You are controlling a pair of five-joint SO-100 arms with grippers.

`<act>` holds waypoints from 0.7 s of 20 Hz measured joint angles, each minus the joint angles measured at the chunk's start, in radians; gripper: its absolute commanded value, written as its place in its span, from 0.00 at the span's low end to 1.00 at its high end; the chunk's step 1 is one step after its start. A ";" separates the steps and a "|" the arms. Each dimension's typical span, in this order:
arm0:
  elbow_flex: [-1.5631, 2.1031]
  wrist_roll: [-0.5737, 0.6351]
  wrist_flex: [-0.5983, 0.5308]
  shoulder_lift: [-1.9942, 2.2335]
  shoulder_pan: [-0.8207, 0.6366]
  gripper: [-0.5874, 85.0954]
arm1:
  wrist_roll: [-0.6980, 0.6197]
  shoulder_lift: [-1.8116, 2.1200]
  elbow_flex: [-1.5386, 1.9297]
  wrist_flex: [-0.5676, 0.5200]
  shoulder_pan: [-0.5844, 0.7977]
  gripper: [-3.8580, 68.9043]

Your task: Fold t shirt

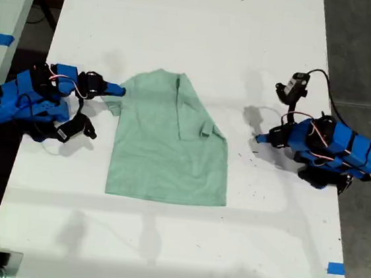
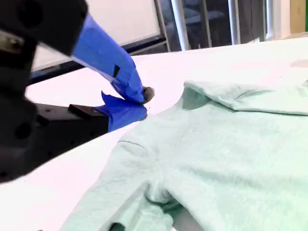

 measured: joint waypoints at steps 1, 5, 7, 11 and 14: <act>0.000 0.000 0.000 0.000 0.000 0.00 | -0.005 0.000 0.000 0.000 0.000 0.07; 0.000 0.000 -0.006 0.000 0.000 0.00 | -0.011 0.000 0.000 0.000 0.000 0.07; 0.000 0.000 -0.006 0.000 0.000 0.00 | -0.011 0.000 0.000 0.000 0.000 0.07; 0.000 0.000 -0.006 0.000 0.008 0.00 | -0.011 0.000 0.000 0.000 0.000 0.07; 0.000 0.000 -0.006 0.000 0.015 0.00 | -0.011 0.000 0.000 0.000 0.000 0.07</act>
